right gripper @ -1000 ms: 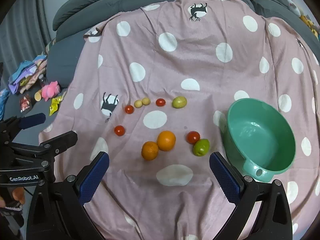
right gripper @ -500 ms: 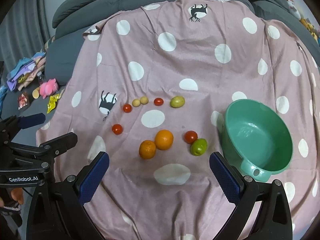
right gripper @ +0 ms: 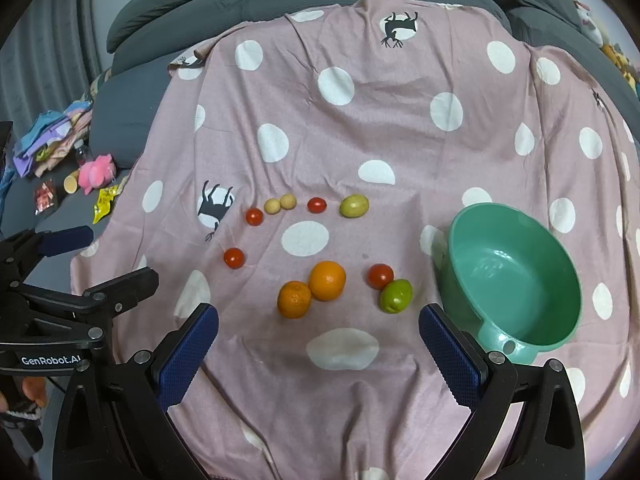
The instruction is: Organize fruits
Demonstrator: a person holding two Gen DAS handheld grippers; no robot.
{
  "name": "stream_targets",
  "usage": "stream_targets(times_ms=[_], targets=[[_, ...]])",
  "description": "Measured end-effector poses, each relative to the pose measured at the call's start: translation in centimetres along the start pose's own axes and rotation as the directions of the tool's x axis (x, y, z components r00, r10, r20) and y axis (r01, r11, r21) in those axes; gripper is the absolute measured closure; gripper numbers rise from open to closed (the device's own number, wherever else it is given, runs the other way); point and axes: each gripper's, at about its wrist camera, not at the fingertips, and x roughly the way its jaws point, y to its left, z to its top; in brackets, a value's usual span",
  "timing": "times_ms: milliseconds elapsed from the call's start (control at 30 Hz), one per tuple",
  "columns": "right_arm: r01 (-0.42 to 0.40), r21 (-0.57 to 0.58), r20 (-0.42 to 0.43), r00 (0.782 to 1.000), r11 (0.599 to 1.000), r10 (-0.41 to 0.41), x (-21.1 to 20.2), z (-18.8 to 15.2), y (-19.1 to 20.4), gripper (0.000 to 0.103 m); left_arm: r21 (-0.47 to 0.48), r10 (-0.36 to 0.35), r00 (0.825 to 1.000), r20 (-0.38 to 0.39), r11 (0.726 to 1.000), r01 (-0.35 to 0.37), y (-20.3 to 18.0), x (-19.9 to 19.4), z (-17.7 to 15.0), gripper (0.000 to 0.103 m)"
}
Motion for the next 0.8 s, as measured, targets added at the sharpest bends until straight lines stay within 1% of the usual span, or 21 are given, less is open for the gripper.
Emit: stream_targets(times_ms=[800], targets=[[0.000, -0.005, 0.002, 1.000, 1.000, 0.000, -0.18, 0.09, 0.13, 0.002, 0.008, -0.002, 1.000, -0.002, 1.000, 0.002, -0.35, -0.02, -0.24, 0.001]])
